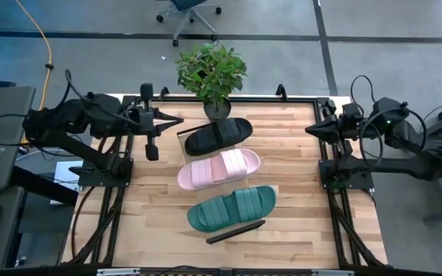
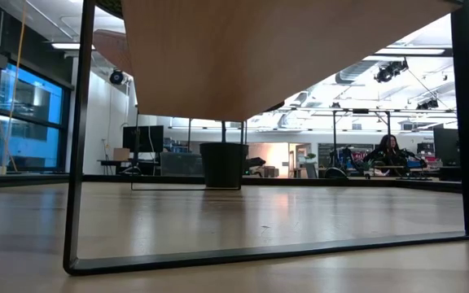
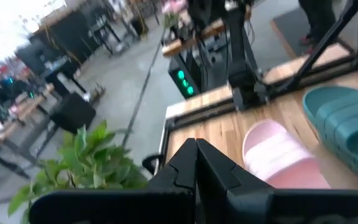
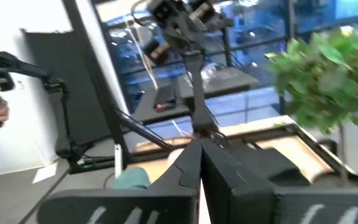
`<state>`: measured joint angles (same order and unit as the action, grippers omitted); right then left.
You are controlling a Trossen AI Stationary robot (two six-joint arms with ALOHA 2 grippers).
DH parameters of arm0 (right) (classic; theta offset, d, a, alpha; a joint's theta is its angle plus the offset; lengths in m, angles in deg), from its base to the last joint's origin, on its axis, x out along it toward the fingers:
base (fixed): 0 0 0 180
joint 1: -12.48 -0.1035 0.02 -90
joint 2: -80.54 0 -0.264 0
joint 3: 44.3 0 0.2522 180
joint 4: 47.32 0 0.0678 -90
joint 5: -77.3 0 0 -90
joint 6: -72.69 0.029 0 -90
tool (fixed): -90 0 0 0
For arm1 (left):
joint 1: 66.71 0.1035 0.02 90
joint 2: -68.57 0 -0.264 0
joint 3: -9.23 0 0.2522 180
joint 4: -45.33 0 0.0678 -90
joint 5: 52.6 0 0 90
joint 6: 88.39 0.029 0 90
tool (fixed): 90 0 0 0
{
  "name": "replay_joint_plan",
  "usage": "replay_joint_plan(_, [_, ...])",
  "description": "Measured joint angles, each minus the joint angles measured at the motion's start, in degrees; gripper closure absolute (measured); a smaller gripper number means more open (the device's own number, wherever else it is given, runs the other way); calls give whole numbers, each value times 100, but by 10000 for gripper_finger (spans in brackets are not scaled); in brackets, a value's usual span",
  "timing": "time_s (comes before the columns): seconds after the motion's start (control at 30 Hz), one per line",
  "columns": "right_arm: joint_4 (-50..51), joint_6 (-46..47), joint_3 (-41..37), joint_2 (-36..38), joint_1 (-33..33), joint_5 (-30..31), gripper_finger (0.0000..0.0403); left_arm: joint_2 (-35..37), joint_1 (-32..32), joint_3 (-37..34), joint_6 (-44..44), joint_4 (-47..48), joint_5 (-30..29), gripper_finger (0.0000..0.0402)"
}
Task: Pick and place slides into the shelf
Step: Return to Home Position
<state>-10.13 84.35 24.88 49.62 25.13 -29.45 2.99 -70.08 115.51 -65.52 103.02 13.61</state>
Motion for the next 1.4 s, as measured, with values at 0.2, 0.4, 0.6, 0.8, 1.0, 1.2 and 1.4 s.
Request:
replay_joint_plan(0.2, [434, 197, 0, 274, 383, -189, 403, 754, 0, -1196, 131, -1227, -50, 402])
replay_joint_plan(0.4, [516, 386, 2, 411, 390, -121, 403, 2078, 0, -2978, -148, -2477, -92, 402])
replay_joint_plan(0.6, [740, 681, 2, 441, 388, -31, 403, 3096, -2, -4531, -669, -3212, -129, 402])
replay_joint_plan(0.8, [805, 787, 2, 454, 386, 142, 403, 3453, -2, -5614, -608, -4122, -208, 402])
replay_joint_plan(1.0, [813, 853, 0, 539, 386, 480, 403, 3934, -2, -6788, -490, -5405, -247, 402])
replay_joint_plan(1.2, [871, 1111, 0, 592, 386, 501, 403, 4558, 0, -7697, -652, -6360, -174, 402])
replay_joint_plan(1.4, [1045, 1220, 0, 641, 386, 701, 403, 4970, 0, -8307, -656, -7013, -243, 402])
